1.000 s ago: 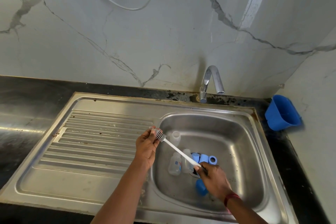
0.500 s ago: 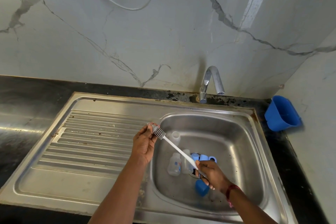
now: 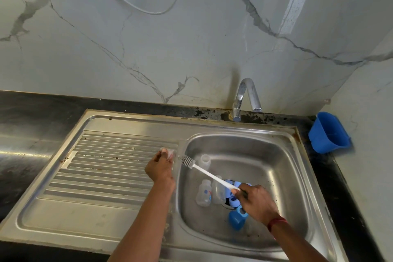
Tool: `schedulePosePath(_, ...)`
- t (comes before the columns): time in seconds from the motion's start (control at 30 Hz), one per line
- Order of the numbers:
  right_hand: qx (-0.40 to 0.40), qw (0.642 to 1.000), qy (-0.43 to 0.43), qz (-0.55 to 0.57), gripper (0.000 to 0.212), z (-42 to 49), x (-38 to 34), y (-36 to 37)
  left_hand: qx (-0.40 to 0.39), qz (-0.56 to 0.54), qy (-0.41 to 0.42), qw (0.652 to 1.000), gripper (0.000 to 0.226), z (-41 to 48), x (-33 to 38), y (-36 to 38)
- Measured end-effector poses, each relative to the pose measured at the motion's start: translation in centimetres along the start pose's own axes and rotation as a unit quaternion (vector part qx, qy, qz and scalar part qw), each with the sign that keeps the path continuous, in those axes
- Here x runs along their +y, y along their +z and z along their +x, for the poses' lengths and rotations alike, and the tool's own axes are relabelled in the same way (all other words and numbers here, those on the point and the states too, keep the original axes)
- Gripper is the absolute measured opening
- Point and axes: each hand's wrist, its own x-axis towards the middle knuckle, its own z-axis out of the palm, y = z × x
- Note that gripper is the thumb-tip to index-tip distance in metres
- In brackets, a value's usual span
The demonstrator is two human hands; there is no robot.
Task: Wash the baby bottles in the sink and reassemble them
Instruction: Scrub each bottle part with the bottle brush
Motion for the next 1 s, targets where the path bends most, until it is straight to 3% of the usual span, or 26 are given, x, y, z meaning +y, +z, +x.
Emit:
schedulePosePath(0.07, 0.008, 1.0, 0.025, 0.0, 0.04, -0.6, 0.6, -0.4, -0.009, 0.084, 0.026, 0.996, 0.012, 0.6, -0.1, -0.5)
schedulePosePath(0.17, 0.0, 0.999, 0.026, 0.032, 0.043, -0.6, 0.8, -0.6, -0.082, 0.171, 0.023, 0.982, 0.007, -0.4, -0.3, -0.8)
schedulePosePath(0.33, 0.011, 0.997, 0.02, 0.072, 0.043, -0.5, 1.0, 0.1, -0.178, 0.137, -0.072, 0.972, 0.019, -1.9, -1.4, -1.2)
schedulePosePath(0.43, 0.006, 0.998, 0.016, 0.068, 0.042, -1.0, 1.2, 0.1, -0.177, 0.113, -0.088, 0.974, 0.027, -2.3, -1.6, -1.0)
schedulePosePath(0.77, 0.014, 0.996, 0.034, 0.077, 0.04, -1.2, 1.7, 1.5, -0.156, 0.039, -0.104, 0.981, 0.014, -3.0, -1.6, -0.2)
schedulePosePath(0.87, 0.013, 0.996, 0.029, 0.089, 0.046, -1.4, 2.2, 2.3, -0.115, 0.01, -0.09, 0.989, 0.027, -2.7, -1.7, -0.5)
schedulePosePath(1.0, 0.035, 0.995, 0.019, 0.088, 0.042, -2.1, 2.2, 2.2, -0.097, 0.036, -0.059, 0.993, 0.026, -2.5, -2.2, -0.5)
